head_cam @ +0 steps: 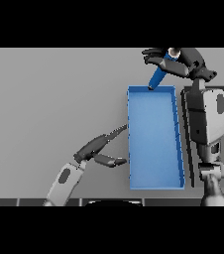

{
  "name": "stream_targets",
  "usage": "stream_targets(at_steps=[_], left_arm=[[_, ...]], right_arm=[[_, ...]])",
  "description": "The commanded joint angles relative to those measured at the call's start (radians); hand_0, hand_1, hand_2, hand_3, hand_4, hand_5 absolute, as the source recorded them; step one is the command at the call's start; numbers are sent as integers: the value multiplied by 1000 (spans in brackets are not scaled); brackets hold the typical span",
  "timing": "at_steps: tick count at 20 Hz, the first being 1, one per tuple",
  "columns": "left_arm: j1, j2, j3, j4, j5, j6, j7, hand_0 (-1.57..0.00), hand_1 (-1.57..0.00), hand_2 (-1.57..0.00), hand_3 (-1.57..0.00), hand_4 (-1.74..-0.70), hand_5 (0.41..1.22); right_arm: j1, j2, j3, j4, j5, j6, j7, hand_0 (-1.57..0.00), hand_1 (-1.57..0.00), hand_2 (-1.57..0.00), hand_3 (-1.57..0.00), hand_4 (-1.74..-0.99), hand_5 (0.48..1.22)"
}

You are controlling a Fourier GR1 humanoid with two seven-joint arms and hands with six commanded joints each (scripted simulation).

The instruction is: Pick up the blue pipe and place it into the blue bin.

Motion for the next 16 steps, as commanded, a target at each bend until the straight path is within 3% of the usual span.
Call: stream_targets(at_steps=[1, 5, 13, 14, 16], left_arm=[[-3, -3, -2, 4, 3, -4, 7, 1, 1, 1, 1, -865, 419], [10, -16, -9, -11, 6, 3, 18, 1, 1, 1, 1, -877, 422], [29, -9, -15, -22, 3, 0, 23, 1, 1, 1, 1, -888, 422], [38, -9, -20, -31, 6, -4, 27, 1, 1, 1, 1, -887, 420], [32, -9, -21, -32, -1, 2, 25, 1, 1, 1, 1, -885, 420]], right_arm=[[30, 7, 10, -13, 12, -3, 12, -1571, -1571, -1571, -1571, -1741, 1221], [175, 6, 9, -25, 63, 1, 40, -1571, -1571, -1571, -1571, -1741, 1221], [379, 37, 49, -152, 193, -151, 226, -1571, -1571, -1571, -1521, -1741, 1221], [403, 38, 63, -163, 214, -166, 227, -1571, -1571, -1571, -1255, -1741, 1221], [423, 35, 103, -143, 276, -186, 227, -1571, -1571, -1571, -1024, -1741, 1221]])
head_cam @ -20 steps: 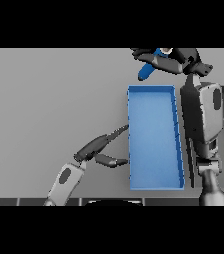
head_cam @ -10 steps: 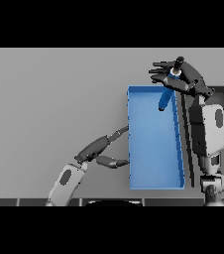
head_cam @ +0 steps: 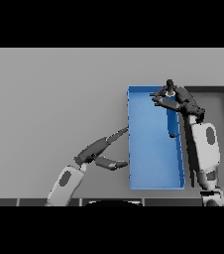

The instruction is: Pick up the blue pipe and place it into the blue bin.

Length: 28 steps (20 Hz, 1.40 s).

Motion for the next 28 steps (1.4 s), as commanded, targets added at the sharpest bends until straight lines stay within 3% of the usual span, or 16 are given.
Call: stream_targets(at_steps=[1, 2, 3, 5, 7, 10, 13, 20, 24, 28], left_arm=[[10, 6, -1, -10, 4, -4, -11, 1, 1, 1, 1, -883, 421], [0, -1, -1, -8, 4, -2, 3, 1, 1, 1, 1, -883, 421], [-4, 13, 11, -1, 1, -2, -2, 1, 1, 1, 1, -882, 421], [0, 10, 6, 3, 0, -3, -3, 1, 1, 1, 1, -878, 422], [-10, 2, 7, 3, 4, -2, 9, 1, 1, 1, 1, -878, 427], [1, -3, 3, 4, 7, -1, 4, 1, 1, 1, 1, -881, 429], [-5, -5, 2, -10, 7, 2, 19, 1, 1, 1, 1, -886, 428], [5, -1, -5, -19, 2, 0, 20, 1, 1, 1, 1, -887, 429], [1, -1, 1, -16, 1, 6, 13, 1, 1, 1, 1, -887, 431], [6, 1, -2, -7, -7, 8, 12, 1, 1, 1, 1, -885, 431]], right_arm=[[6, -4, 28, 20, 18, -24, 0, -1571, -1571, -1571, -908, -1741, 1221], [17, -12, 51, 47, 39, -40, 0, -1571, -1548, -1571, -847, -1741, 1221], [2, -32, 85, 93, 32, -56, -2, -1465, -1336, -1339, -788, -1678, 1221], [-37, -68, 172, 176, 8, -97, -1, -937, -855, -856, -504, -1503, 1221], [-51, -104, 233, 197, -15, -65, -3, -599, -547, -548, -322, -1337, 1221], [-70, -169, 354, 197, -31, 3, 0, -306, -279, -280, -164, -1175, 1084], [-72, -206, 403, 172, -21, 35, 0, -156, -143, -143, -84, -1083, 934], [-72, -233, 466, 158, 12, 38, -11, -32, -29, -29, -17, -1038, 734], [-76, -237, 471, 175, 33, 38, -24, -13, -11, -11, -6, -1022, 672], [-78, -241, 472, 157, 19, 52, -11, -6, -5, -5, -3, -1022, 658]])
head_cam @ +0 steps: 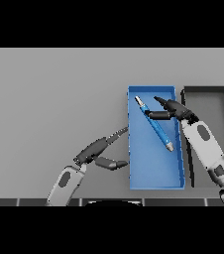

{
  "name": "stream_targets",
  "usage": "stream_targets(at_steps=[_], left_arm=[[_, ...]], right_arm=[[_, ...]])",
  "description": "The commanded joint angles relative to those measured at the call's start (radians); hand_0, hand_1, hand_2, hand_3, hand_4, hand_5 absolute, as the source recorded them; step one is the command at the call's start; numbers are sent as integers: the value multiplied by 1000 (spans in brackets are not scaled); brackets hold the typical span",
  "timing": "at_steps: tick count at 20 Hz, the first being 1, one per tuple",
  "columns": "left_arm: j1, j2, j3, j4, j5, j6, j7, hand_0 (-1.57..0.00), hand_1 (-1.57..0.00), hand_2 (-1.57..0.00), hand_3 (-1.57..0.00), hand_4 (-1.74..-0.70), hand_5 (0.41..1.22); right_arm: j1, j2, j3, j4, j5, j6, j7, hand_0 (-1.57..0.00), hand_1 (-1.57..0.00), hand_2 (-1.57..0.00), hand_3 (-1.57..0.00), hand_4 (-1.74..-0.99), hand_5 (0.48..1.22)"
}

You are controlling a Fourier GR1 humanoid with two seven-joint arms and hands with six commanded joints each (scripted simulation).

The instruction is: Pick up the blue pipe and place it into the blue bin.

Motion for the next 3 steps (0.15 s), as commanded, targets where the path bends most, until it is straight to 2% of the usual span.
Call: stream_targets(at_steps=[1, 3], left_arm=[[4, 7, 1, 1, -1, -2, -11, 1, 1, 1, 1, -885, 431], [10, 8, -1, 20, -8, -1, -32, 1, 1, 1, 1, -885, 431]], right_arm=[[-1, 1, 8, -1, 10, 1, -2, -6, -5, -5, -3, -1022, 655], [-5, 1, 2, 14, 4, 12, -12, -6, -5, -5, -3, -1022, 643]])
